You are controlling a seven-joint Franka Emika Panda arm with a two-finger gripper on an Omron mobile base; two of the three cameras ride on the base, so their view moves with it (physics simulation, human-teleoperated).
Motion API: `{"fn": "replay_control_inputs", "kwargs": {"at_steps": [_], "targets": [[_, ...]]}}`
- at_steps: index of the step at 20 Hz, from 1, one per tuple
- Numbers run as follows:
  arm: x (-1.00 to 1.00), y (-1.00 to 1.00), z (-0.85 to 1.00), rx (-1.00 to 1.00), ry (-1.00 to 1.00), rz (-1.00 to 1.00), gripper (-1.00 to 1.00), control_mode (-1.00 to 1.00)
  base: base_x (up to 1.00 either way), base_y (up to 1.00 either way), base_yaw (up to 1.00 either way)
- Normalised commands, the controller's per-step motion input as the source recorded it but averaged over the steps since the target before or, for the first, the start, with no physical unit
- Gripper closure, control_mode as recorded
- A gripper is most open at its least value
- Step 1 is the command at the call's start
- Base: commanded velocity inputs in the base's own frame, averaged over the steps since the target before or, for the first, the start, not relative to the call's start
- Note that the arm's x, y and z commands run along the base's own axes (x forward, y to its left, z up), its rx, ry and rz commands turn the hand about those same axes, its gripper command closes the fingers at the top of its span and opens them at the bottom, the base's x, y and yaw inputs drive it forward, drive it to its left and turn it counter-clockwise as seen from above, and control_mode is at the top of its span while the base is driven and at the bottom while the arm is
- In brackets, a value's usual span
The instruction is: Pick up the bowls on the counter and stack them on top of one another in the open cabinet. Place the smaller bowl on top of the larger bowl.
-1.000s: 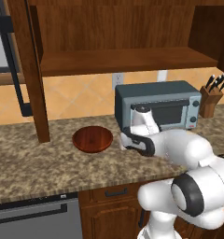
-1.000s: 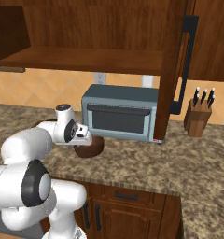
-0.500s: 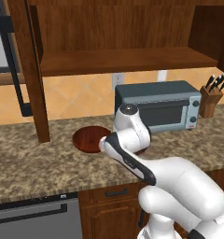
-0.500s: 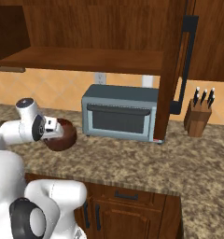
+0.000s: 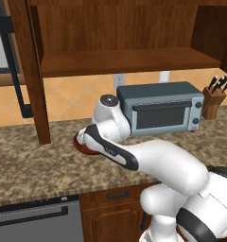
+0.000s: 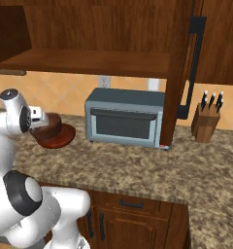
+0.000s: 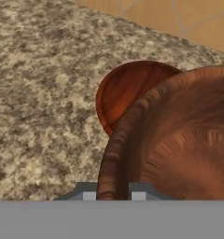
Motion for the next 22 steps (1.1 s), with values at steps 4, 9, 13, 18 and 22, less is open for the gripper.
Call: {"fn": "replay_control_inputs", "kwargs": {"at_steps": [4,9,13,18,22], "targets": [[0.97,0.00,-0.74,0.01,0.00,0.09,1.00,-1.00,0.00,0.00,0.00],[0.56,0.19,-0.82,0.06,0.00,0.08,1.00,-1.00,0.00,0.00,0.00],[0.38,0.44,-0.37,0.13,0.00,0.00,1.00,-1.00,0.00,0.00,0.00],[0.31,0.21,-0.28,0.08,0.00,0.00,-1.00,-1.00,0.00,0.00,0.00],[0.51,0.00,-0.01,0.00,-0.03,-0.01,-1.00,-1.00,0.00,0.00,0.00]]}}
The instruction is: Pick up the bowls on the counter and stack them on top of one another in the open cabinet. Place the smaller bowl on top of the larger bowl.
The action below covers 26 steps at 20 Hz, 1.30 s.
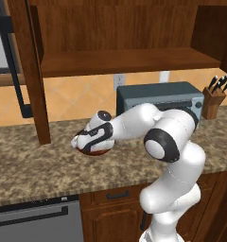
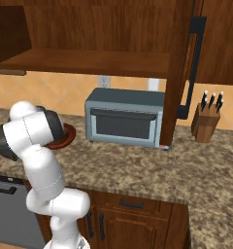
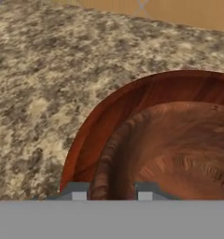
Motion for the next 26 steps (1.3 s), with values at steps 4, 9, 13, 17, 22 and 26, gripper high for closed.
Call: {"fn": "replay_control_inputs", "kwargs": {"at_steps": [4,9,13,17,22,26], "targets": [[-0.13,0.00,0.36,0.00,-0.12,0.00,-1.00,-1.00,0.00,0.00,0.00],[-0.72,0.00,0.39,-0.06,-0.13,0.00,-1.00,-1.00,0.00,0.00,0.00],[-0.33,0.05,-0.31,-0.30,-0.01,0.10,-1.00,-1.00,0.00,0.00,0.00],[0.00,0.00,-0.18,-0.29,-0.01,0.05,-1.00,-1.00,0.00,0.00,0.00],[-0.14,0.00,0.37,-0.15,-0.15,0.00,-1.00,-1.00,0.00,0.00,0.00],[-0.44,0.00,0.36,-0.10,-0.09,0.00,-1.00,-1.00,0.00,0.00,0.00]]}}
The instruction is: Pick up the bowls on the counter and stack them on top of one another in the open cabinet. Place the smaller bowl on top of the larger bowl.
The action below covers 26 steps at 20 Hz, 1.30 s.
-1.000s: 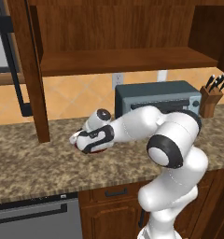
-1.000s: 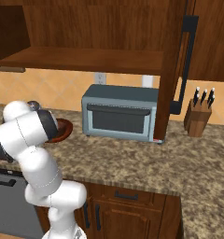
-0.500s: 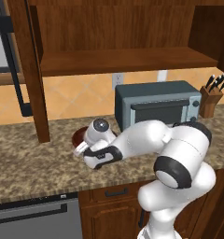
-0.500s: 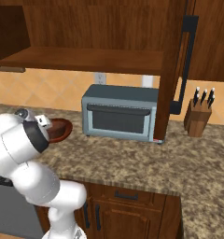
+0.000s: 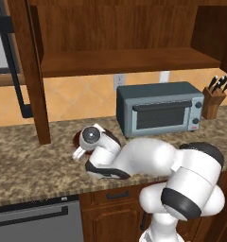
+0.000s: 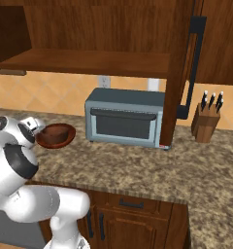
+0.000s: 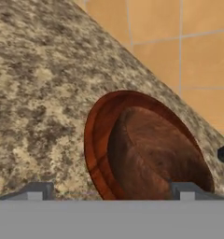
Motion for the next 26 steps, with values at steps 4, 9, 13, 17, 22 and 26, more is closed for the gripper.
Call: {"fn": "replay_control_inputs", "kwargs": {"at_steps": [4,9,13,17,22,26], "targets": [[-0.16,0.07,-0.22,-0.17,-0.01,0.01,-1.00,-1.00,0.00,0.00,0.00],[0.00,0.12,-0.31,-0.20,0.01,0.00,-1.00,-1.00,0.00,0.00,0.00],[0.07,0.23,-0.41,-0.17,0.01,0.00,-1.00,-1.00,0.00,0.00,0.00],[0.49,0.00,-0.31,-0.13,0.00,0.00,-1.00,-1.00,0.00,0.00,0.00],[0.53,0.00,-0.40,-0.09,0.00,0.00,-1.00,-1.00,0.00,0.00,0.00],[0.29,0.00,-0.47,-0.06,0.00,0.00,1.00,-1.00,0.00,0.00,0.00]]}}
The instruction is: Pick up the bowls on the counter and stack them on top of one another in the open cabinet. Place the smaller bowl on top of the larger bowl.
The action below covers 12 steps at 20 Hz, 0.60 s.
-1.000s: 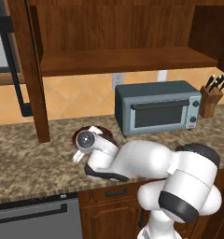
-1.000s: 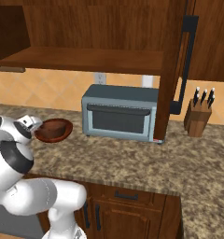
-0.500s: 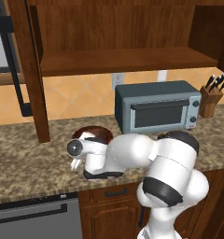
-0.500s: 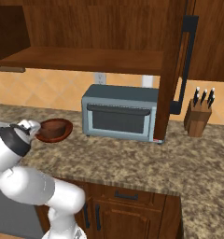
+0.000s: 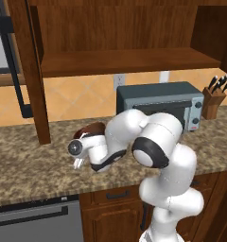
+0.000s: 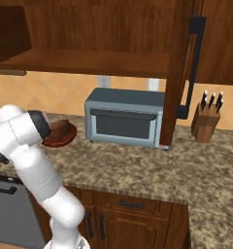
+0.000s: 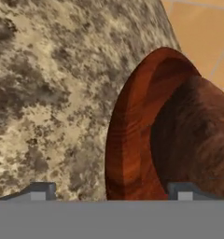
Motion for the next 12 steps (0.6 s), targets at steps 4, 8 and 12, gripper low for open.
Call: {"fn": "replay_control_inputs", "kwargs": {"at_steps": [4,8,12], "targets": [[0.14,0.00,-0.19,-0.01,0.00,-0.02,1.00,-1.00,0.00,0.00,0.00],[0.04,0.00,0.02,0.00,0.00,-0.03,1.00,-1.00,0.00,0.00,0.00],[-0.33,0.00,0.48,0.01,0.00,0.00,1.00,-1.00,0.00,0.00,0.00]]}}
